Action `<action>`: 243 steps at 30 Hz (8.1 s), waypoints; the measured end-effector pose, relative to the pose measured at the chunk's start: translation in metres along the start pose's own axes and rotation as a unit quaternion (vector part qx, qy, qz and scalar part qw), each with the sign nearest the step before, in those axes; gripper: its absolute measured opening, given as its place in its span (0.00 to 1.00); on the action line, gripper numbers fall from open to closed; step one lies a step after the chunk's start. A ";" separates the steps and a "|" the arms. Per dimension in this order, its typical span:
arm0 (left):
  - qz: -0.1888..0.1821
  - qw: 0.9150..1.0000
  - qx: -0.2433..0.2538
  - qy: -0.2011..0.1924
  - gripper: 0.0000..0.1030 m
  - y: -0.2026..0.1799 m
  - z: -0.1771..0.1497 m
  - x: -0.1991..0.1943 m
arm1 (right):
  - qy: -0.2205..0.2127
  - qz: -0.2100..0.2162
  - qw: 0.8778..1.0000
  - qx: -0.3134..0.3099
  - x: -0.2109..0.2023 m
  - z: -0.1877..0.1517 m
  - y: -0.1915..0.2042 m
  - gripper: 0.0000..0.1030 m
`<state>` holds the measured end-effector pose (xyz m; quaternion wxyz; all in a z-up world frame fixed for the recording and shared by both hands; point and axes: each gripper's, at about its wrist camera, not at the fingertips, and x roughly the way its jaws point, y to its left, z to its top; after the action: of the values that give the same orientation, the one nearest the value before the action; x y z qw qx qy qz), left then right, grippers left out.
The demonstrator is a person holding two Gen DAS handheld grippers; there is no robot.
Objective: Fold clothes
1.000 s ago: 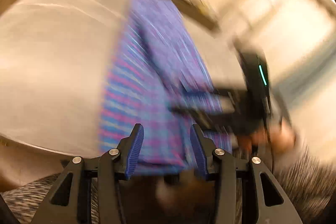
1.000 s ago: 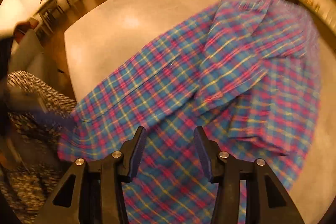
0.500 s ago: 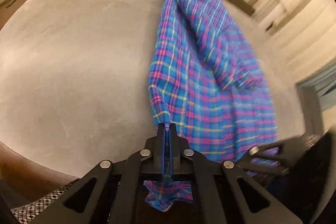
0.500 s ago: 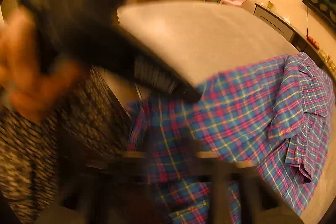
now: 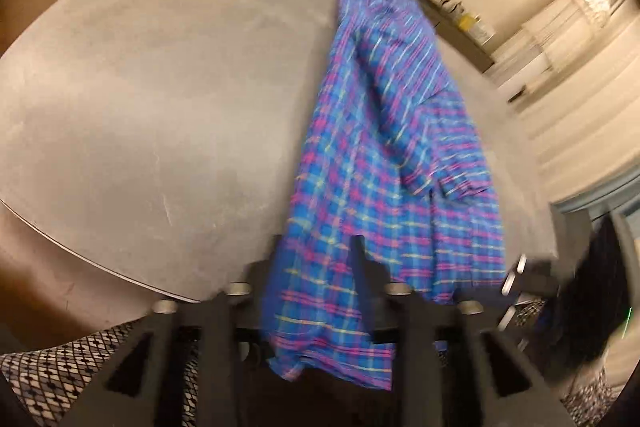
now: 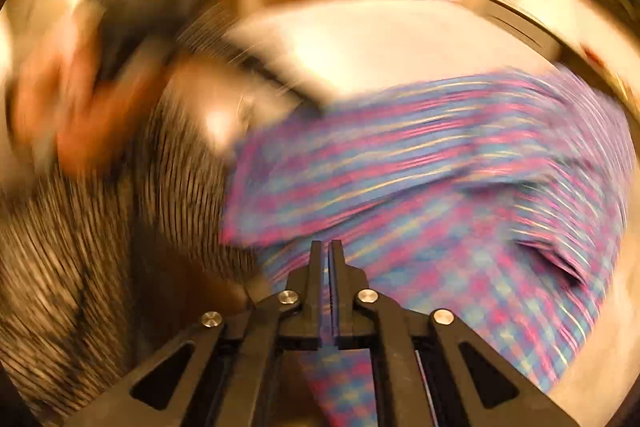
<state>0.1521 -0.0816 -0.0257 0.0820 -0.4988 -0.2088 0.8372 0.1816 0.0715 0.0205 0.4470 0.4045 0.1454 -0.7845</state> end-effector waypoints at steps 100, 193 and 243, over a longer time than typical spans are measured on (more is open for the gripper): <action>0.078 0.972 0.219 -0.044 0.53 -0.097 0.236 0.128 | 0.049 -0.270 0.955 0.114 -0.063 0.040 -0.259 0.63; -0.165 0.982 -0.075 -0.054 0.60 0.024 0.192 -0.011 | -0.022 -0.223 0.974 0.024 -0.044 -0.001 -0.107 0.53; -0.004 0.931 0.365 -0.004 0.04 -0.168 0.117 0.110 | 0.059 -0.115 0.988 -0.086 -0.114 0.018 -0.154 0.54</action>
<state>-0.0148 0.0765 0.0076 0.2610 -0.4303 0.1091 0.8572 0.0769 0.2132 0.0984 0.3775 0.3903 0.2839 -0.7903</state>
